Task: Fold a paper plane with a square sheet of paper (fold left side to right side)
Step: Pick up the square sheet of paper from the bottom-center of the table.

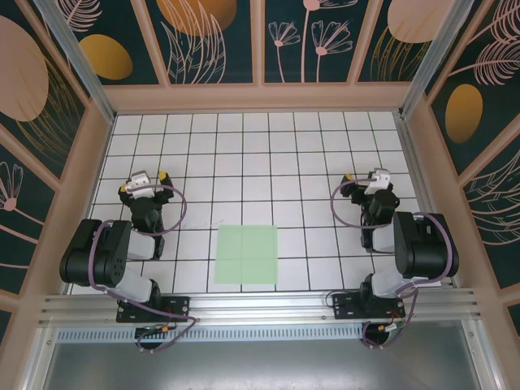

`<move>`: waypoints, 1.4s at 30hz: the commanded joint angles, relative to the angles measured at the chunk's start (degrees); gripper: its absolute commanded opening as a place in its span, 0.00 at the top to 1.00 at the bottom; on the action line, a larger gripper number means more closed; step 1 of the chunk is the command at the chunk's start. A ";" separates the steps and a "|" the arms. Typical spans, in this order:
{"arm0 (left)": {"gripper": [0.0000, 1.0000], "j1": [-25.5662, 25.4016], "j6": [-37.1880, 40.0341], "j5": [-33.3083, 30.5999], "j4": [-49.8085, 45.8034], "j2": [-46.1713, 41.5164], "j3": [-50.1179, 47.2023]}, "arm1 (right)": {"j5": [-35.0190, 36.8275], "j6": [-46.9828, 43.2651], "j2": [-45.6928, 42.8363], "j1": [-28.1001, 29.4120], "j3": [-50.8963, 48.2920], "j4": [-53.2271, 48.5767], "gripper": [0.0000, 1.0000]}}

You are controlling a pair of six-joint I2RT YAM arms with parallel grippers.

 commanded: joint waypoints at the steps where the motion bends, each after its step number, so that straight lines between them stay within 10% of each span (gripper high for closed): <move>1: 0.01 0.35 -0.70 0.05 0.20 -0.33 0.51 | 0.48 -0.66 0.11 0.26 0.15 2.79 0.01; 21: 0.01 0.26 0.30 1.04 -4.57 -6.28 0.77 | -1.41 0.85 -4.68 -1.30 4.13 -8.09 0.01; 27: 0.01 0.26 -10.89 2.90 -42.70 -26.72 11.57 | -1.46 7.58 -16.56 -0.90 13.92 -37.24 0.01; 33: 0.01 -1.53 -25.39 19.56 -65.81 -33.97 19.26 | -3.87 16.86 -22.48 2.59 21.29 -57.74 0.01; 42: 0.02 -19.40 -35.01 26.58 -87.33 -34.79 23.77 | 1.64 24.59 -25.75 21.14 23.89 -75.08 0.01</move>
